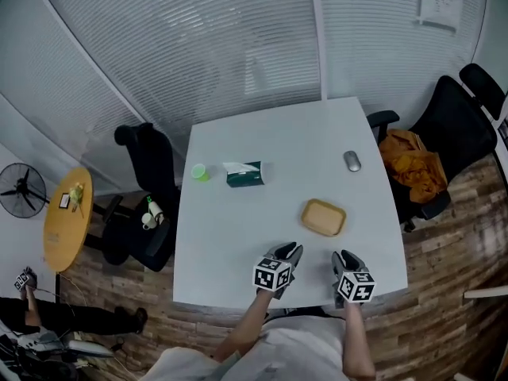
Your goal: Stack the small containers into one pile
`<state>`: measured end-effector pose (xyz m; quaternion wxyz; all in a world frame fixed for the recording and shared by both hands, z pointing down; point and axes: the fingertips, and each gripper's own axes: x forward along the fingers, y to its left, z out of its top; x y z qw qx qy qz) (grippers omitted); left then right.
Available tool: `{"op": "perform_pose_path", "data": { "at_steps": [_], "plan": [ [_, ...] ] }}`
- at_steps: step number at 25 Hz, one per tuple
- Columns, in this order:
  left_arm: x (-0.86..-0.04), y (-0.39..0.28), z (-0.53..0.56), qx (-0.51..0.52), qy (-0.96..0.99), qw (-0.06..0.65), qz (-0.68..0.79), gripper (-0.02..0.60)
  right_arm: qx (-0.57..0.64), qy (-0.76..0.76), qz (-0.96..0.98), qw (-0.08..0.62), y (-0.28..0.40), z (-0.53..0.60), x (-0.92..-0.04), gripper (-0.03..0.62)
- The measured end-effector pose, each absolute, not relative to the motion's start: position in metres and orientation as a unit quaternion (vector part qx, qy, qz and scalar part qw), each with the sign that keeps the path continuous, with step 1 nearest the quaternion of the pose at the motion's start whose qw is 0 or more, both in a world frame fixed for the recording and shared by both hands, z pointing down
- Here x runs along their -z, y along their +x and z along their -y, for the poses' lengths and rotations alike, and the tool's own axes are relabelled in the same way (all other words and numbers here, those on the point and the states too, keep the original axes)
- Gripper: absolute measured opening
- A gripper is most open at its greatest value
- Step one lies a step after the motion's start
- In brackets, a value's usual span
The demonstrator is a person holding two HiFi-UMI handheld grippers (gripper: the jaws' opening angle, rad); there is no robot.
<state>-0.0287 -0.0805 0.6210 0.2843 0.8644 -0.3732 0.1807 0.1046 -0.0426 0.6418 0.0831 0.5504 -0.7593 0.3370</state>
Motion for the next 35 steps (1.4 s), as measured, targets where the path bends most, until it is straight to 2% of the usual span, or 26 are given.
{"op": "perform_pose_path", "data": {
  "at_steps": [2, 8, 14, 20, 26, 35],
  "plan": [
    [-0.619, -0.033, 0.080, -0.182, 0.862, 0.281, 0.381, 0.047, -0.335, 0.549, 0.761, 0.081, 0.103, 0.044, -0.641, 0.098],
    [-0.621, -0.035, 0.071, -0.180, 0.855, 0.285, 0.395, 0.003, -0.337, 0.555, 0.757, 0.077, 0.115, 0.032, -0.642, 0.003],
    [-0.624, -0.048, 0.069, -0.180, 0.845, 0.281, 0.418, 0.002, -0.338, 0.539, 0.768, 0.075, 0.126, 0.036, -0.643, 0.002],
    [-0.620, -0.045, 0.070, -0.178, 0.845, 0.261, 0.431, 0.002, -0.318, 0.508, 0.793, 0.108, 0.126, 0.042, -0.642, 0.002],
    [-0.625, -0.044, 0.067, -0.170, 0.840, 0.268, 0.441, 0.002, -0.303, 0.482, 0.810, 0.145, 0.119, 0.038, -0.646, 0.000],
    [-0.630, -0.042, 0.066, -0.171, 0.839, 0.275, 0.437, 0.003, -0.299, 0.476, 0.813, 0.153, 0.120, 0.043, -0.648, 0.000]
  ]
}}
